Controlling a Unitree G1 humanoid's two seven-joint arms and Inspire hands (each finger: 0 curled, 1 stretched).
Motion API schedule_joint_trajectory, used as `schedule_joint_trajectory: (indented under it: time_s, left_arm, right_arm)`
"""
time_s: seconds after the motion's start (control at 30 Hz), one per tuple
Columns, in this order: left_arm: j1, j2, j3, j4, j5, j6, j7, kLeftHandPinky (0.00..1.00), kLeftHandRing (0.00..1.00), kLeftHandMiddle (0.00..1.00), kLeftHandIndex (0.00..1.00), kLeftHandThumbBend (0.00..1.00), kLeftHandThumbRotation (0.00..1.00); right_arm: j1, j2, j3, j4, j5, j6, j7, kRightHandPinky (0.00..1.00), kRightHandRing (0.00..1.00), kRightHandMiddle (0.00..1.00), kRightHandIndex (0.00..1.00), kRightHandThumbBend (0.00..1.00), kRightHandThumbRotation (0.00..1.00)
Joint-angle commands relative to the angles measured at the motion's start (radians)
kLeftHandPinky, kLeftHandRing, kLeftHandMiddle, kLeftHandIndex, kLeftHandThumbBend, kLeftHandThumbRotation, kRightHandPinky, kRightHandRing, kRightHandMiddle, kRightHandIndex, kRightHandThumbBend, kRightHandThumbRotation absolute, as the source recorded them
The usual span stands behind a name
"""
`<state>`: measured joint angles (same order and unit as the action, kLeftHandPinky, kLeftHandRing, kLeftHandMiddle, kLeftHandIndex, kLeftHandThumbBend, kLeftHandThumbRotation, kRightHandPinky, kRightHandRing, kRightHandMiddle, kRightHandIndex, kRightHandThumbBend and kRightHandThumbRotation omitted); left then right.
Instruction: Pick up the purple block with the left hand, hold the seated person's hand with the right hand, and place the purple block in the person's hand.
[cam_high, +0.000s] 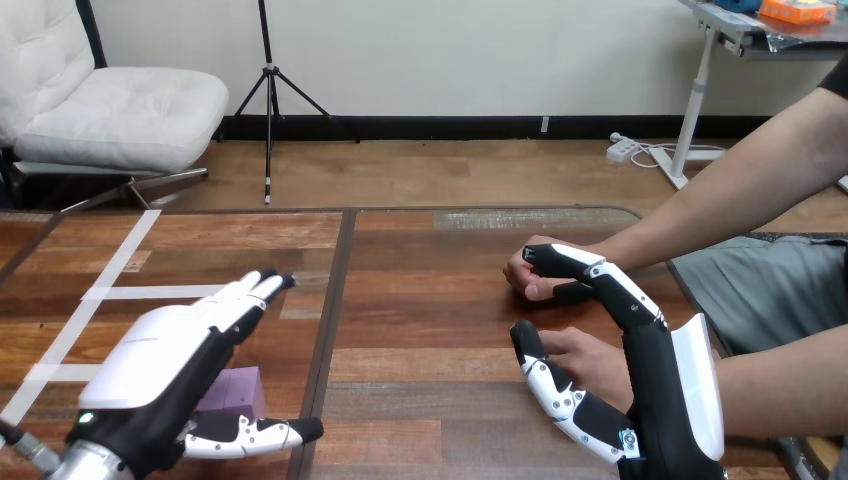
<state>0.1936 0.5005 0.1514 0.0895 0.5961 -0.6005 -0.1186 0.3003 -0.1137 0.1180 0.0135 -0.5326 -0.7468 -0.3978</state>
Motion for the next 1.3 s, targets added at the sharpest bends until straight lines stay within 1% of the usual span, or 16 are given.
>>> schedule_joint_trajectory:
  time_s: [0.0,0.1,0.23,0.43,0.7,0.83,1.13,1.27]
  left_arm:
    - [-0.092,0.032,-0.047,-0.019,0.004,0.021,-0.009,0.92,0.95,0.97,0.93,0.87,0.48]
    - [-0.108,0.043,-0.066,-0.002,0.013,0.035,-0.014,0.92,0.94,0.97,0.93,0.89,0.49]
    - [-0.128,0.053,-0.09,0.009,0.024,0.075,-0.034,0.93,0.95,0.97,0.93,0.9,0.5]
    - [-0.151,0.068,-0.121,0.02,0.04,0.125,-0.052,0.93,0.95,0.97,0.93,0.91,0.51]
    - [-0.173,0.086,-0.15,0.026,0.052,0.176,-0.068,0.93,0.95,0.96,0.93,0.92,0.49]
    - [-0.188,0.095,-0.165,0.031,0.063,0.21,-0.08,0.92,0.95,0.97,0.93,0.93,0.48]
    - [-0.209,0.111,-0.192,0.034,0.09,0.257,-0.082,0.92,0.95,0.97,0.93,0.93,0.46]
    - [-0.217,0.12,-0.203,0.032,0.093,0.277,-0.092,0.93,0.96,0.97,0.94,0.93,0.45]
  right_arm:
    - [-0.029,0.008,-0.006,-0.042,0.009,-0.002,0.004,0.65,0.73,0.75,0.72,0.35,0.16]
    - [-0.028,0.007,-0.007,-0.042,0.008,-0.002,0.004,0.65,0.73,0.75,0.72,0.35,0.16]
    - [-0.027,0.006,-0.008,-0.043,0.008,-0.002,0.007,0.65,0.73,0.75,0.72,0.35,0.16]
    - [-0.026,0.005,-0.01,-0.044,0.005,-0.002,0.007,0.66,0.73,0.74,0.71,0.35,0.16]
    - [-0.025,0.003,-0.014,-0.045,-0.006,0.002,0.004,0.66,0.73,0.74,0.71,0.35,0.17]
    - [-0.023,0.004,-0.013,-0.048,-0.004,0.006,0.008,0.66,0.73,0.74,0.71,0.35,0.17]
    - [-0.024,0.001,-0.013,-0.047,-0.003,0.005,0.008,0.67,0.74,0.73,0.71,0.35,0.18]
    - [-0.025,0.0,-0.012,-0.046,0.002,0.003,0.01,0.67,0.74,0.73,0.7,0.35,0.19]
